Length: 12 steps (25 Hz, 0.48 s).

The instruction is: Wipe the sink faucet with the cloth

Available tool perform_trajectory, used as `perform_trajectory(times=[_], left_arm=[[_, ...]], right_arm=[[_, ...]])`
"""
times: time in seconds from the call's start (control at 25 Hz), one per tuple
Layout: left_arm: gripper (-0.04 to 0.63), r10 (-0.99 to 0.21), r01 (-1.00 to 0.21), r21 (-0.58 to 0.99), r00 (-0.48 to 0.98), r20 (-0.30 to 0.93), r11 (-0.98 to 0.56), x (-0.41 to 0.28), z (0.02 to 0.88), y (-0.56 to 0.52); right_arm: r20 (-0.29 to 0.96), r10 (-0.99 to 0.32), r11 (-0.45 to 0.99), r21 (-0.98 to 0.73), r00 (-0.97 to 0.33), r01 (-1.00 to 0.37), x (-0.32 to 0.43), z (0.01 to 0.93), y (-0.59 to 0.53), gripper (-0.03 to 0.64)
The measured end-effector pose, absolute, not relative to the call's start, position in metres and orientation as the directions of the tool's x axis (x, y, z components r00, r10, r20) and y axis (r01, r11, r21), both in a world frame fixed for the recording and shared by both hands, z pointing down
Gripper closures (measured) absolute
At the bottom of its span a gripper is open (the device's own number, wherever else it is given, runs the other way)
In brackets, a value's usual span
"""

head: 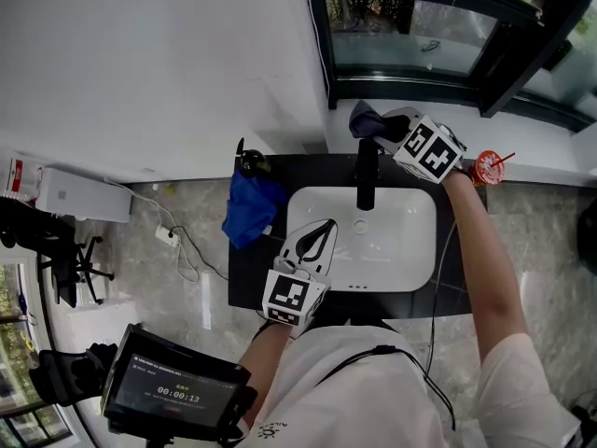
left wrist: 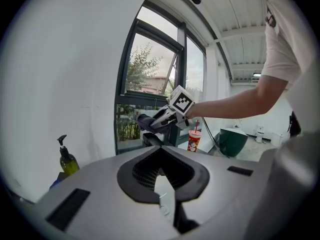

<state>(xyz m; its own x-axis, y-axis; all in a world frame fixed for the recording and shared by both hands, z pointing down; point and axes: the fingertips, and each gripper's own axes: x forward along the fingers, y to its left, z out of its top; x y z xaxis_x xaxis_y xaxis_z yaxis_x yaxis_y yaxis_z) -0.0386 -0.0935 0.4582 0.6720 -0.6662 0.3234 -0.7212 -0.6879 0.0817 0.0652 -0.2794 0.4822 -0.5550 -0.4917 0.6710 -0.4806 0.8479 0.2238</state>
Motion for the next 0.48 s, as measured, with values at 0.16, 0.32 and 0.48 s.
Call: perform_trajectory(times=[0.16, 0.32, 0.48], left_arm=[[0.601, -0.673, -0.728, 0.079, 0.665, 0.323, -0.682, -0.042, 0.458, -0.094], [0.601, -0.677, -0.731, 0.082, 0.663, 0.320, -0.677, -0.043, 0.454, -0.093], [0.601, -0.673, -0.727, 0.080, 0.666, 0.321, -0.682, -0.041, 0.453, -0.089]], right_arm=[[0.690, -0.483, 0.854, 0.234, -0.540, -0.465, 0.062, 0.494, -0.279, 0.495], [0.710, -0.451, 0.871, 0.219, -0.541, -0.440, 0.059, 0.499, -0.268, 0.495], [0.737, -0.356, 0.909, 0.131, -0.574, -0.396, 0.052, 0.501, -0.243, 0.495]])
